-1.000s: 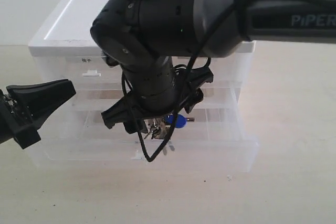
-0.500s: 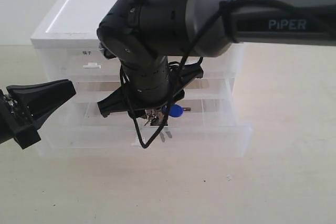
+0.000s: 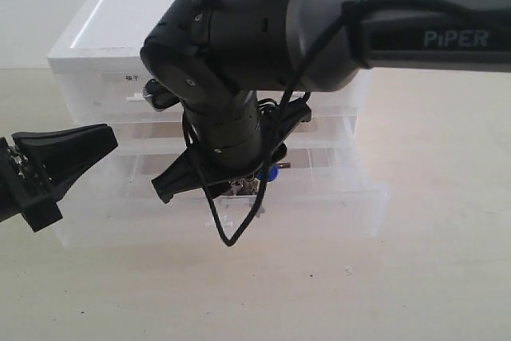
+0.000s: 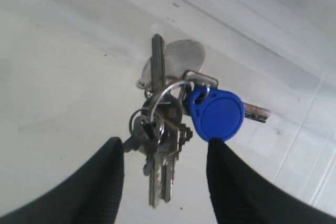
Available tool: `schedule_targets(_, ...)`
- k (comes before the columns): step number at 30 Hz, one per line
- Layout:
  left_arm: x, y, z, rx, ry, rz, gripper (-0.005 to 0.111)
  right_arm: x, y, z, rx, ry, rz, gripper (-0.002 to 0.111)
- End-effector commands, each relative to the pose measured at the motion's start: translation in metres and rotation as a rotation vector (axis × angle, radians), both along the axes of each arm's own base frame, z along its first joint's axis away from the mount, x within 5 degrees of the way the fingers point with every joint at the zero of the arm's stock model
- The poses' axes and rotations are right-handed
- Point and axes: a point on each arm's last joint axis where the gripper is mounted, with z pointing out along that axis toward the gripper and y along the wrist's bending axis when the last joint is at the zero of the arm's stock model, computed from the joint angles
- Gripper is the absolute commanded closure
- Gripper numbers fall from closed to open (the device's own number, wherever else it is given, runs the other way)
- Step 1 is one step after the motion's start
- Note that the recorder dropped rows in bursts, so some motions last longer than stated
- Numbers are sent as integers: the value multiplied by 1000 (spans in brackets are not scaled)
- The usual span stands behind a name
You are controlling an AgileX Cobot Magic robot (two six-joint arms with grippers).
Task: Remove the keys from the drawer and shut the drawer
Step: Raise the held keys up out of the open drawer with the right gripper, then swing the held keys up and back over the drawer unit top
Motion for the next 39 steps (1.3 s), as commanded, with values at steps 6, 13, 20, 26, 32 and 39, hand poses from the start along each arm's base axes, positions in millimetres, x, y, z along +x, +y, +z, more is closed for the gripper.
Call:
schedule_targets(6,-2,0,0,-4,3,-3,102,11,17,-35,61,-31,32,62)
schedule_targets(13,-2,0,0,-4,3,-3,102,9,4,-53,-2,-67,0,62)
schedule_targets(20,-2,0,0,-4,3,-3,102,7,-8,-67,-54,-52,2,100)
schedule_targets(26,-2,0,0,-5,3,-1,102,6,-7,-55,-66,-92,60,109)
schedule_targets(32,-2,1,0,-8,3,6,102,-4,1,-23,-38,-232,114,109)
schedule_targets(39,-2,0,0,-7,3,4,102,-18,11,-9,-78,-338,189,109)
